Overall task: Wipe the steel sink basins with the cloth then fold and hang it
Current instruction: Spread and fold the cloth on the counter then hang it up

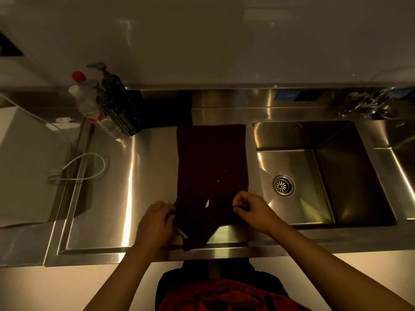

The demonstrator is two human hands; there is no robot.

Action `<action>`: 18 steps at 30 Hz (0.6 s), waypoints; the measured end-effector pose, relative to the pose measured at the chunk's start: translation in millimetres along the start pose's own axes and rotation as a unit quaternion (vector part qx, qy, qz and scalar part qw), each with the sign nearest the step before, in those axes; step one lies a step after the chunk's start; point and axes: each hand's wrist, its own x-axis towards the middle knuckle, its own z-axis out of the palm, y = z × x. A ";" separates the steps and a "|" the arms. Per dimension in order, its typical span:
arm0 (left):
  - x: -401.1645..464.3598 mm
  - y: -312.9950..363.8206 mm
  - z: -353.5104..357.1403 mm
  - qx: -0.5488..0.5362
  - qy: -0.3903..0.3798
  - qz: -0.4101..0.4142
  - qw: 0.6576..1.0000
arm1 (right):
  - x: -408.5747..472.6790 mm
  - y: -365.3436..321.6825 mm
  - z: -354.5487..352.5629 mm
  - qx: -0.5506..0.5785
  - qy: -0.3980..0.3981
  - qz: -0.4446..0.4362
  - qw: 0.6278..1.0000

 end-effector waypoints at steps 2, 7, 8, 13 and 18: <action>5.8 18.7 -1.4 -0.064 -0.075 0.055 0.994 | 9.7 -17.3 -6.1 0.041 0.022 -0.011 0.999; 15.3 61.3 24.5 0.005 -0.169 0.102 0.980 | 28.7 -49.2 -15.7 0.087 0.036 -0.039 0.995; 15.3 65.8 30.3 0.011 -0.157 0.092 0.983 | 29.8 -52.2 -16.2 0.091 0.034 -0.042 0.994; 4.8 78.1 55.9 0.040 -0.104 0.055 0.992 | 25.0 -54.5 -13.8 0.115 0.028 -0.034 0.992; -4.3 84.4 70.8 0.066 -0.058 0.050 0.995 | 22.2 -52.7 -12.2 0.109 0.032 -0.027 0.993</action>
